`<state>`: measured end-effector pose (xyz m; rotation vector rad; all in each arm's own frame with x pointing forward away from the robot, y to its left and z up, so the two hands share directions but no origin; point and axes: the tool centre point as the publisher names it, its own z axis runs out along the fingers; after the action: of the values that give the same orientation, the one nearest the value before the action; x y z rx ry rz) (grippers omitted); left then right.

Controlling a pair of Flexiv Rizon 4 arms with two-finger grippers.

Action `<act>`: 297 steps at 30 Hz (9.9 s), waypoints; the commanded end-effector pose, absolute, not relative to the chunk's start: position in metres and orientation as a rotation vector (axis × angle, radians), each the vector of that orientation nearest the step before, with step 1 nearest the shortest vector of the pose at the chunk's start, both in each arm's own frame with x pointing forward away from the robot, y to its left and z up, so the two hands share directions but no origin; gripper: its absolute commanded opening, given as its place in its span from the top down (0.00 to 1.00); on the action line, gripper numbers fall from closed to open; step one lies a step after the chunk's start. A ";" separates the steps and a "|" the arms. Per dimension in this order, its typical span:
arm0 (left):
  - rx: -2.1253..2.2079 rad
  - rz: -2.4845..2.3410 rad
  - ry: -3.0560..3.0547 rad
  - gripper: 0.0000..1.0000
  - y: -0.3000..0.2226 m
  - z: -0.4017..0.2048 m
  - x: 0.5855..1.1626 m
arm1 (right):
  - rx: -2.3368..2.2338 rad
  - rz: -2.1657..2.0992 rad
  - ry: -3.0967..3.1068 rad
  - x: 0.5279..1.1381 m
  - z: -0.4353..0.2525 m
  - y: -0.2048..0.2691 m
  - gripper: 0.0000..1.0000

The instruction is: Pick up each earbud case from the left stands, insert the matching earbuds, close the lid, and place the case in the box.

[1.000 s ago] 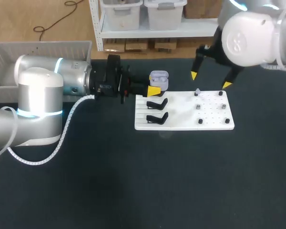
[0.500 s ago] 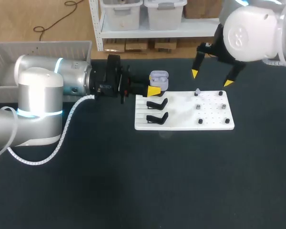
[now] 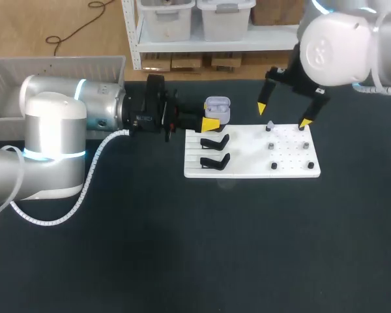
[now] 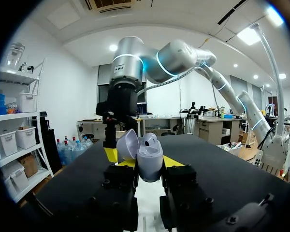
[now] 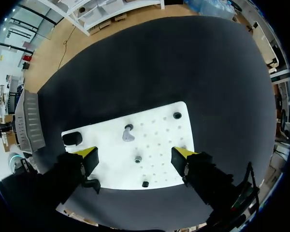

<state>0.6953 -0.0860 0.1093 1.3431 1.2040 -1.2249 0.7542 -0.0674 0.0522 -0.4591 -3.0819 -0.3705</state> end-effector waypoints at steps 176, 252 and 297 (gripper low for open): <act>1.341 -1.223 1.202 1.00 -0.086 0.108 0.695 | -0.410 -0.318 -3.256 0.717 0.086 -0.063 1.00; 1.341 -1.223 1.202 1.00 -0.086 0.108 0.695 | 0.695 -0.153 -3.201 0.671 0.214 0.053 1.00; 1.341 -1.223 1.202 1.00 -0.086 0.108 0.695 | 0.868 -0.098 -3.114 0.680 0.173 0.074 1.00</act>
<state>0.6953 -0.0860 0.1093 1.3431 1.2041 -1.2249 0.6797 0.0743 0.1736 0.8714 -3.1125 -0.0969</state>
